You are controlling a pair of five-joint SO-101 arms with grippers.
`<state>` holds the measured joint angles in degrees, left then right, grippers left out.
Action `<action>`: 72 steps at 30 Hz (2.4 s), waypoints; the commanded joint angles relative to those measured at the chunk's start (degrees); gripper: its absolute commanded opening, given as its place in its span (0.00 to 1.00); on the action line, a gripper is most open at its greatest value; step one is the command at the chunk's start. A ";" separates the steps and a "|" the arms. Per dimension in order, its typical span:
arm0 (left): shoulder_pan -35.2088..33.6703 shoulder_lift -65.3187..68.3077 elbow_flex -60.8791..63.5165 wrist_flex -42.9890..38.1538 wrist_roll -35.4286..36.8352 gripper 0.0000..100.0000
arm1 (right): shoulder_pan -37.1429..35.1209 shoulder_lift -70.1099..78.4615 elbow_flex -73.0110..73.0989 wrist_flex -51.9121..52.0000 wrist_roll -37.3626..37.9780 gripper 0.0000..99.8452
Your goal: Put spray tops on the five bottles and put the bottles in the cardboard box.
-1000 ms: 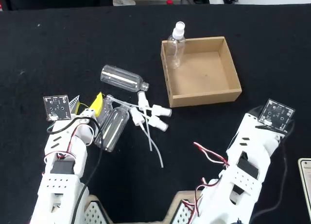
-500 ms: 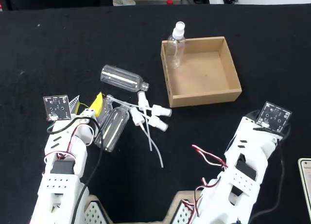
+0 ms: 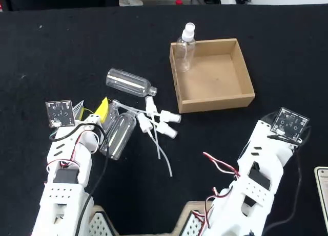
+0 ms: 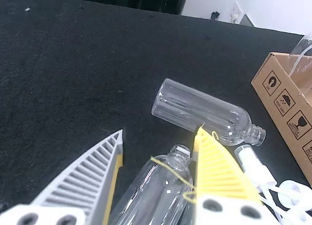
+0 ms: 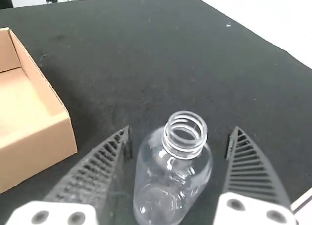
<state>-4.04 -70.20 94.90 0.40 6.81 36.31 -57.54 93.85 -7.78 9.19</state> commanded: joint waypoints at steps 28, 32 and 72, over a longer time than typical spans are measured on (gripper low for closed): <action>0.75 -0.79 -0.66 -1.58 -0.44 0.23 | -0.79 -0.48 -0.04 -1.41 -0.35 0.27; 0.75 -0.79 -0.66 -1.58 -0.44 0.23 | -0.79 4.09 -1.45 -1.76 -0.09 0.27; 0.75 -0.79 -0.84 -1.58 -0.44 0.23 | -0.62 19.03 -8.04 -7.03 -0.35 0.27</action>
<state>-4.04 -70.20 94.90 0.40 6.81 36.31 -38.81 89.01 -14.99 9.19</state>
